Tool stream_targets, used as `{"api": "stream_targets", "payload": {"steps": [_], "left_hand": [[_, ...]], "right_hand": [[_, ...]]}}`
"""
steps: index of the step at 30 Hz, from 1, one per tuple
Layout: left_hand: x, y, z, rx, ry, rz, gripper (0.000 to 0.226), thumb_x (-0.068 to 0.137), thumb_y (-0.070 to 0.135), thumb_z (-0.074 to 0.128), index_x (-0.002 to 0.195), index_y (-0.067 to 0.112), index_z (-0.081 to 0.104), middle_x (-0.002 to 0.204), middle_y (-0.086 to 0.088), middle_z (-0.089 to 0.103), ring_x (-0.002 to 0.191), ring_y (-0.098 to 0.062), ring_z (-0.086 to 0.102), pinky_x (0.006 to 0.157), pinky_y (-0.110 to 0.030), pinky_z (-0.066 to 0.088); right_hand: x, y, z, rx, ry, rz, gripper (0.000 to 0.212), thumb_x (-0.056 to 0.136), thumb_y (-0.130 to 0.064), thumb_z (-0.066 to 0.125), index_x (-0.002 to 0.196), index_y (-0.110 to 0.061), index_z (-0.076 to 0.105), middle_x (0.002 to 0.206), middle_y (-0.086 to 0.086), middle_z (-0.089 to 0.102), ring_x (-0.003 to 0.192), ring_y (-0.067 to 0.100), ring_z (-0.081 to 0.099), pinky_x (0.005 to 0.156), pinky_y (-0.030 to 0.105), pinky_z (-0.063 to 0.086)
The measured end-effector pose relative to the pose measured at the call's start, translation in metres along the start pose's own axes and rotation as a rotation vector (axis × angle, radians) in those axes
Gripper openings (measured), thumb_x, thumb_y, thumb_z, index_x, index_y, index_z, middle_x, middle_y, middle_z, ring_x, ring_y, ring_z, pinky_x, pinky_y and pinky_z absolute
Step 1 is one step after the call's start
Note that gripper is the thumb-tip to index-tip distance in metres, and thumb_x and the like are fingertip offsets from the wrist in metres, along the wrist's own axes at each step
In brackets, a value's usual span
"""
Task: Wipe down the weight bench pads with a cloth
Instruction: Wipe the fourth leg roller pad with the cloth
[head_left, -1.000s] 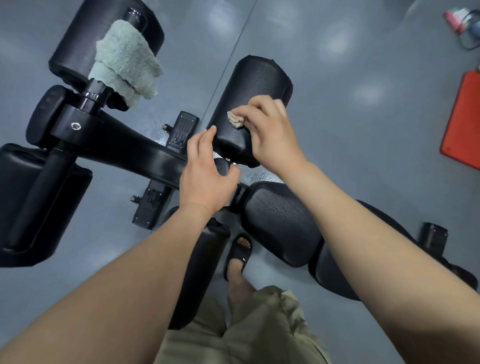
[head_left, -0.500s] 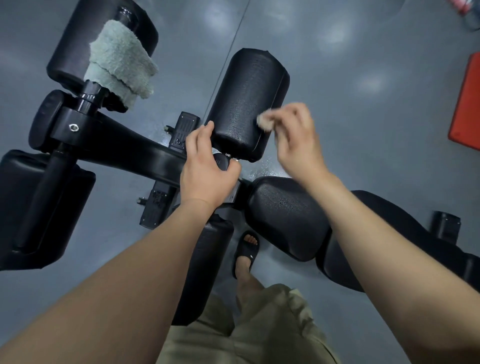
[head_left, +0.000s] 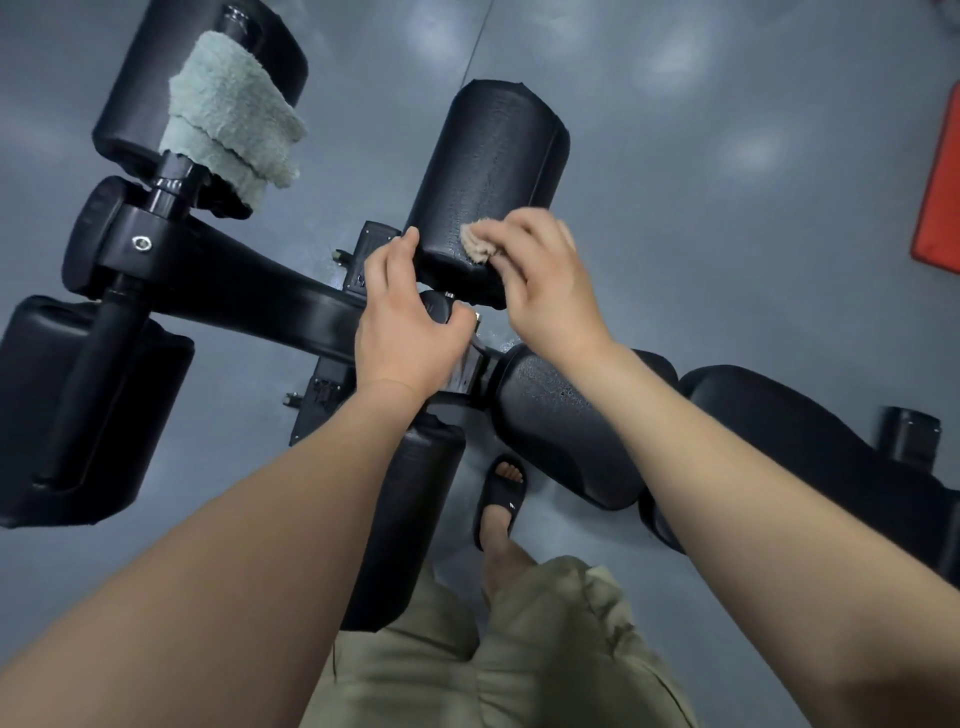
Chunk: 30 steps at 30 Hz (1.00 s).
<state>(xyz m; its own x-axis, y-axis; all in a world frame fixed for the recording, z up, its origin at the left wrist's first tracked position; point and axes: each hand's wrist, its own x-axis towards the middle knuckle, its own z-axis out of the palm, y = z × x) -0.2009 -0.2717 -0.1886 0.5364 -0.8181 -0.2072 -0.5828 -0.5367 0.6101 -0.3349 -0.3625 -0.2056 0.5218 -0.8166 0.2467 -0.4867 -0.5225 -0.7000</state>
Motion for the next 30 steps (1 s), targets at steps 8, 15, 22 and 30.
{"api": "stream_targets", "payload": {"steps": [8,15,22,30], "left_hand": [[-0.001,0.001,0.0,0.003,0.005,0.029,0.081,0.082,0.038,0.067,0.154,0.028,0.031,0.152,0.009,0.032,0.114,-0.015,0.055,0.086,-0.029,0.041],[-0.002,0.0,-0.001,0.004,0.019,0.071,0.076,0.081,0.035,0.068,0.151,0.029,0.037,0.148,0.01,0.035,0.11,-0.008,0.054,0.082,-0.028,0.041],[-0.001,0.002,-0.001,0.029,0.021,0.087,0.073,0.082,0.034,0.067,0.149,0.027,0.039,0.147,0.008,0.036,0.119,-0.014,0.056,0.083,-0.029,0.041],[0.002,0.013,0.005,-0.04,0.081,0.021,0.061,0.077,0.037,0.064,0.135,0.031,0.046,0.133,0.012,0.041,0.117,-0.015,0.056,0.092,-0.043,0.053]], "right_hand": [[-0.006,0.005,-0.026,0.131,-0.05,0.038,0.03,0.094,0.001,0.054,0.113,-0.012,0.072,0.106,0.007,0.057,0.1,0.016,0.058,0.09,0.024,0.048],[0.034,0.014,-0.014,0.08,0.044,0.27,0.035,0.089,-0.006,0.056,0.121,-0.017,0.066,0.113,0.001,0.053,0.103,0.017,0.057,0.096,0.033,0.048],[-0.013,0.006,-0.028,0.17,-0.14,0.241,0.031,0.094,-0.01,0.055,0.121,-0.023,0.061,0.105,-0.02,0.054,0.091,-0.005,0.053,0.086,0.02,0.045],[0.058,0.018,-0.038,0.34,0.031,0.571,0.034,0.091,-0.012,0.047,0.11,-0.037,0.058,0.112,-0.006,0.056,0.098,0.01,0.063,0.1,0.037,0.051]]}}
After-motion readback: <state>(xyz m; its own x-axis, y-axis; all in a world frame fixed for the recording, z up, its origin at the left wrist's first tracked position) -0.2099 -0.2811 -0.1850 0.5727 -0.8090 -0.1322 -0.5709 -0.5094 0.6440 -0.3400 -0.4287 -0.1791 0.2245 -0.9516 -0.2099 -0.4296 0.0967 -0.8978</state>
